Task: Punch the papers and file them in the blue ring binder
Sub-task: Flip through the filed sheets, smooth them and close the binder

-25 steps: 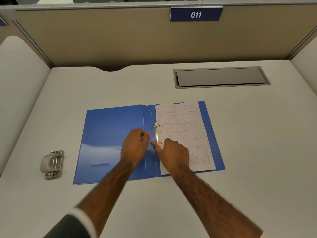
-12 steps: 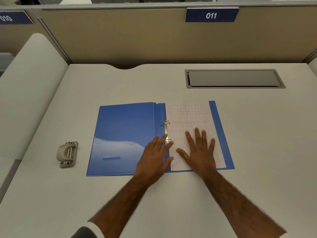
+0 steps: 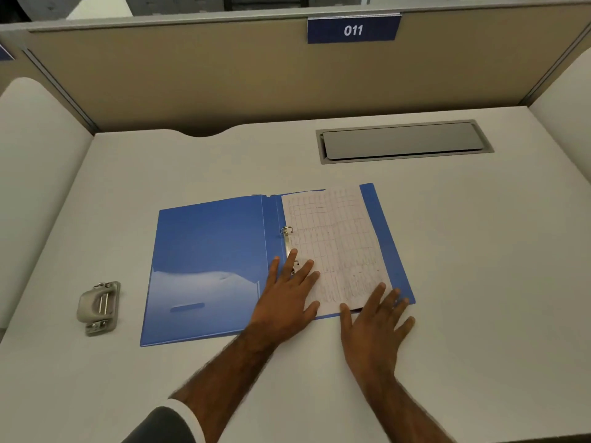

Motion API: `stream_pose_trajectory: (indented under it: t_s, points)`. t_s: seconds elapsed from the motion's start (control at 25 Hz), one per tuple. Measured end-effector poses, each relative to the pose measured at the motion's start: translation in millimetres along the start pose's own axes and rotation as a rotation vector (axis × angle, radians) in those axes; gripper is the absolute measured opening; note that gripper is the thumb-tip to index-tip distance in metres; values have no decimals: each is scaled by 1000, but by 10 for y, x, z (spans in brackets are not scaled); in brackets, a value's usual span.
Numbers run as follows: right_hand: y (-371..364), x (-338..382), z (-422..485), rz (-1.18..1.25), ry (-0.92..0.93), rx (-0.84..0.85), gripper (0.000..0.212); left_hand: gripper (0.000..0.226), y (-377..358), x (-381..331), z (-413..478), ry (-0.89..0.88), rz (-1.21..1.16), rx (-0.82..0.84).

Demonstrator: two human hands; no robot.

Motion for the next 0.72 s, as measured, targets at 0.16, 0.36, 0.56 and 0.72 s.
stream_pose_trajectory:
  t_s: [0.16, 0.36, 0.56, 0.72]
  points:
    - [170, 71, 75, 274, 149, -169, 77, 66, 109, -138, 49, -23, 31, 0]
    - [607, -43, 490, 1005, -4, -247, 48, 45, 244, -231, 216, -6, -178, 8]
    - [793, 300, 628, 703, 371, -15, 53, 51, 718, -269, 475, 384, -999, 36]
    - [769, 399, 595, 645, 400, 64, 79, 39, 783, -286, 664, 491, -1065, 72]
Point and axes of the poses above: each hand's wrist, its own z-axis towards the middle knuckle, its own y-axis out of the back of the hand, x = y × z, the point moved 6 cm from there along z, towards the middle knuckle, and after that the axes turned 12 degrees about y, right-handed, at the moved point
